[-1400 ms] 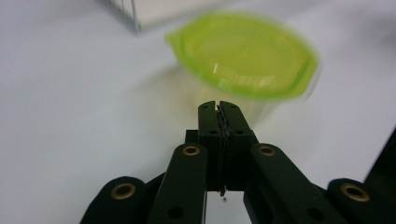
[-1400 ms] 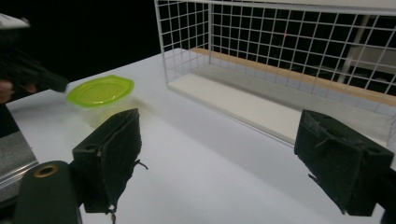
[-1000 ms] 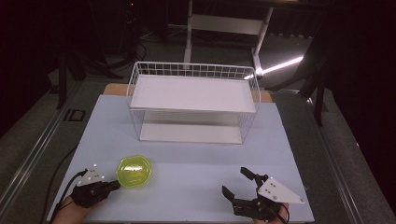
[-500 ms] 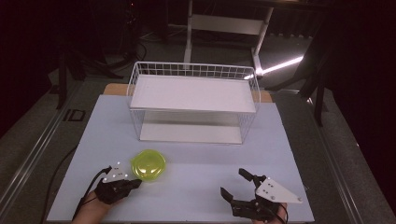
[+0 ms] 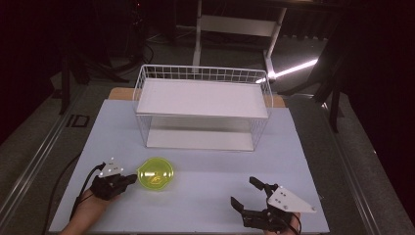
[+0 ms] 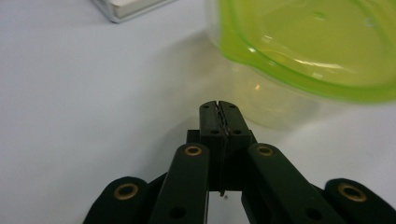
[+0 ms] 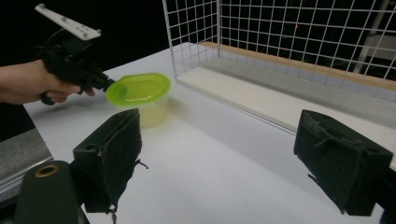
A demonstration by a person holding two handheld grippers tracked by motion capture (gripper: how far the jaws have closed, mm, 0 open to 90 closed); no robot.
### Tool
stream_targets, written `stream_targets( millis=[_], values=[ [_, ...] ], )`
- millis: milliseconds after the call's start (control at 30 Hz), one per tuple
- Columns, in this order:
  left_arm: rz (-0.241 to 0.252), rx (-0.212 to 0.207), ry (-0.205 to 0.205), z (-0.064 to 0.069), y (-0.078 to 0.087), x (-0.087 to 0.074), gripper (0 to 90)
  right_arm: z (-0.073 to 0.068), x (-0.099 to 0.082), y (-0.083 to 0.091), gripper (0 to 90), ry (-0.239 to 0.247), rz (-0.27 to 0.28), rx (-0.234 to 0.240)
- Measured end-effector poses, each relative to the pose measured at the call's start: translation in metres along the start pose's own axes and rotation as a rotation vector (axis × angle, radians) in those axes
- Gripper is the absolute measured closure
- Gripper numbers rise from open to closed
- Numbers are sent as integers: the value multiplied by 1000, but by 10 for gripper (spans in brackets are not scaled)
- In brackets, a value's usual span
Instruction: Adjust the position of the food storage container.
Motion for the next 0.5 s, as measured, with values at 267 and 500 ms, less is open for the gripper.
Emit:
stream_targets(
  millis=[267,500],
  values=[
    [-23,-50,-6,9,-17,5,900,0,-1,0,149,-1,0,10],
    [-18,-116,-15,28,-24,10,900,0,-1,0,149,-5,1,14]
  ],
)
Point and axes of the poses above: each handheld gripper's, and its own axes: y roughly backward along the jaws, x roughly out of its top, z roughly to its right, the point moved 1 cm from there along -y, roughly forward along the jaws, and after that the axes turned 1 degree about -x, right-handed, at the moved point
